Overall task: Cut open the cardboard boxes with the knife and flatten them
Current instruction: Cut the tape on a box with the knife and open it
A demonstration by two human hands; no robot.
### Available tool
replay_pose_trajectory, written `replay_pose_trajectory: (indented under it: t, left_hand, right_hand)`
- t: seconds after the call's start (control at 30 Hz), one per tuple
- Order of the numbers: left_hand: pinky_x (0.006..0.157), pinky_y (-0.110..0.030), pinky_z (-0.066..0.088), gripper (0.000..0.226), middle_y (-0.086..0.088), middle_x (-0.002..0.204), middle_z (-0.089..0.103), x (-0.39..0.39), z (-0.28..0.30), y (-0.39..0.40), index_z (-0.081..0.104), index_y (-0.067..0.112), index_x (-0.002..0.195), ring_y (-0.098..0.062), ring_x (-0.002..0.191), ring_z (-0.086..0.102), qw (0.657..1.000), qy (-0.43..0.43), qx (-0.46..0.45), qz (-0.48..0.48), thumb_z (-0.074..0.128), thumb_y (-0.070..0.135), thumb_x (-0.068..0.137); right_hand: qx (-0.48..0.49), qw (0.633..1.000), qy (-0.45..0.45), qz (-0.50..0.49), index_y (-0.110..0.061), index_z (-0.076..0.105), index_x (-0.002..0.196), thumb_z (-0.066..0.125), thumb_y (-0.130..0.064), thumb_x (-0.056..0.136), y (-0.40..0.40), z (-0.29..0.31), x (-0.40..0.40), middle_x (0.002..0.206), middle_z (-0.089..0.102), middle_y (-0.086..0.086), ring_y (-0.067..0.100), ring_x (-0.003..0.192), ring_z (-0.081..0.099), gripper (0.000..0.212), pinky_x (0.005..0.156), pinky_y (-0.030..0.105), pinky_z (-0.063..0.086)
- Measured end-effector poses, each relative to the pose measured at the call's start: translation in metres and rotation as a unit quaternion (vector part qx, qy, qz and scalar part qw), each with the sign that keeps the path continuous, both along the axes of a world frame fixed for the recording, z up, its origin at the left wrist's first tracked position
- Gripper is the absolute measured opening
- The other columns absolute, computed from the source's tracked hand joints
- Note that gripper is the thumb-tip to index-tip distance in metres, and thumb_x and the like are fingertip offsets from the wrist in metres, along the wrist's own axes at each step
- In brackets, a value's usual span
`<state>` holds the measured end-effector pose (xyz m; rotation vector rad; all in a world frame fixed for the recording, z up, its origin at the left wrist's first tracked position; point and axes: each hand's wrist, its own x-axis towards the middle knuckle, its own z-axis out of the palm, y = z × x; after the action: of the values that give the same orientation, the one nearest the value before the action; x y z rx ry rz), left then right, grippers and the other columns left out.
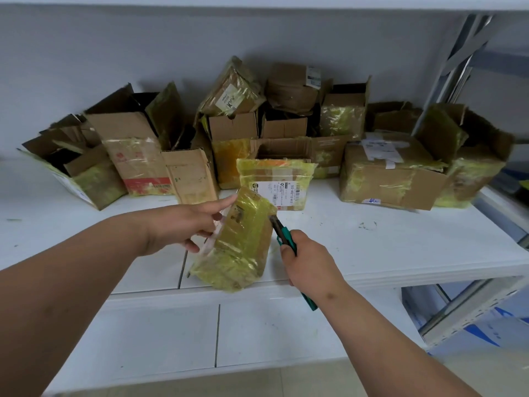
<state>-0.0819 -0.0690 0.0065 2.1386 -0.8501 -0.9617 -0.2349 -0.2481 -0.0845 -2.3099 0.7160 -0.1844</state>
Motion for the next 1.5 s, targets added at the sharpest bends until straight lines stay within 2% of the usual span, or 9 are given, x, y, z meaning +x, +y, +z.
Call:
replay_pose_trajectory:
  t: [0.1, 0.27, 0.43, 0.6, 0.83, 0.97, 1.1, 1.3, 1.5]
  left_hand:
    - [0.087, -0.025, 0.046, 0.072, 0.013, 0.131, 0.037, 0.004, 0.001, -0.001, 0.023, 0.073, 0.133, -0.008, 0.107, 0.05, 0.987, -0.122, 0.064, -0.084, 0.057, 0.022, 0.097]
    - [0.099, -0.025, 0.033, 0.051, 0.013, 0.129, 0.03, 0.013, -0.011, 0.002, 0.057, 0.046, 0.117, -0.008, 0.121, 0.036, 0.941, -0.334, 0.017, -0.046, 0.078, 0.055, 0.071]
    - [0.109, -0.036, 0.025, 0.063, 0.011, 0.15, 0.031, 0.012, -0.016, 0.015, 0.051, 0.043, 0.114, -0.013, 0.136, 0.019, 0.913, -0.401, 0.05, -0.055, 0.056, 0.076, 0.061]
    - [0.096, -0.036, 0.038, 0.053, -0.004, 0.125, 0.056, 0.011, -0.035, 0.023, 0.058, 0.019, 0.09, -0.025, 0.118, 0.043, 0.866, -0.499, -0.009, 0.035, 0.053, 0.07, 0.075]
    - [0.083, -0.034, 0.046, 0.07, 0.013, 0.088, 0.059, 0.005, -0.005, 0.009, 0.048, 0.031, 0.129, -0.012, 0.084, 0.055, 0.864, -0.497, 0.074, 0.033, 0.067, 0.069, 0.073]
    - [0.092, -0.033, 0.034, 0.042, 0.018, 0.105, 0.048, 0.004, -0.002, 0.01, 0.058, 0.04, 0.095, -0.008, 0.102, 0.043, 0.899, -0.417, 0.13, -0.034, 0.07, 0.07, 0.068]
    - [0.08, -0.033, 0.042, 0.062, 0.008, 0.1, 0.055, -0.001, -0.014, 0.012, 0.039, 0.035, 0.097, -0.014, 0.09, 0.05, 0.952, -0.271, 0.137, -0.027, 0.079, 0.066, 0.061]
    - [0.112, -0.042, 0.01, 0.122, 0.011, 0.14, 0.026, 0.002, -0.016, 0.008, -0.002, 0.042, 0.152, -0.013, 0.131, 0.019, 0.83, -0.538, 0.135, -0.057, 0.064, 0.083, 0.058]
    - [0.112, -0.041, 0.006, 0.119, 0.014, 0.146, 0.022, 0.003, -0.039, 0.016, 0.009, 0.044, 0.148, -0.011, 0.138, 0.015, 0.852, -0.507, 0.125, -0.034, 0.065, 0.085, 0.051]
  right_hand:
    - [0.017, 1.0, -0.003, 0.012, -0.023, 0.053, 0.109, 0.042, -0.034, 0.1, -0.001, 0.005, 0.004, 0.083, 0.066, 0.005, 0.028, 0.074, 0.067, 0.018, 0.073, 0.044, 0.057]
    - [0.065, 0.998, -0.023, 0.005, -0.023, 0.054, 0.109, 0.042, -0.035, 0.101, 0.001, 0.006, -0.001, 0.087, 0.067, 0.007, 0.028, 0.077, 0.068, 0.018, 0.075, 0.043, 0.057]
    - [0.124, 0.991, -0.046, 0.007, -0.025, 0.054, 0.107, 0.043, -0.031, 0.103, 0.003, 0.007, -0.016, 0.084, 0.068, 0.008, 0.016, 0.059, 0.063, 0.013, 0.058, 0.025, 0.05]
    - [0.156, 0.985, -0.069, 0.029, -0.026, 0.054, 0.104, 0.045, -0.03, 0.103, 0.011, 0.014, -0.013, 0.083, 0.066, 0.007, 0.014, 0.059, 0.06, 0.01, 0.054, 0.017, 0.048]
    - [0.129, 0.989, -0.055, 0.041, -0.027, 0.053, 0.108, 0.044, -0.031, 0.103, 0.012, 0.014, -0.012, 0.081, 0.065, 0.003, 0.016, 0.061, 0.062, 0.011, 0.068, 0.034, 0.056]
    - [0.126, 0.989, -0.072, 0.025, -0.03, 0.054, 0.105, 0.044, -0.03, 0.103, 0.013, 0.014, -0.011, 0.082, 0.067, 0.005, 0.015, 0.06, 0.061, 0.01, 0.063, 0.03, 0.054]
    - [0.138, 0.987, -0.068, 0.035, -0.029, 0.055, 0.106, 0.045, -0.029, 0.103, 0.013, 0.017, -0.011, 0.083, 0.068, 0.007, 0.012, 0.057, 0.06, 0.011, 0.054, 0.018, 0.048]
    - [0.173, 0.981, -0.087, 0.023, -0.04, 0.045, 0.127, 0.045, -0.028, 0.103, 0.01, 0.024, -0.01, 0.077, 0.071, 0.006, 0.011, 0.052, 0.062, 0.027, 0.053, 0.018, 0.046]
    - [0.157, 0.984, -0.06, 0.059, -0.047, 0.047, 0.122, 0.046, -0.028, 0.102, 0.016, 0.024, -0.011, 0.077, 0.071, 0.006, 0.012, 0.051, 0.062, 0.027, 0.055, 0.021, 0.051]
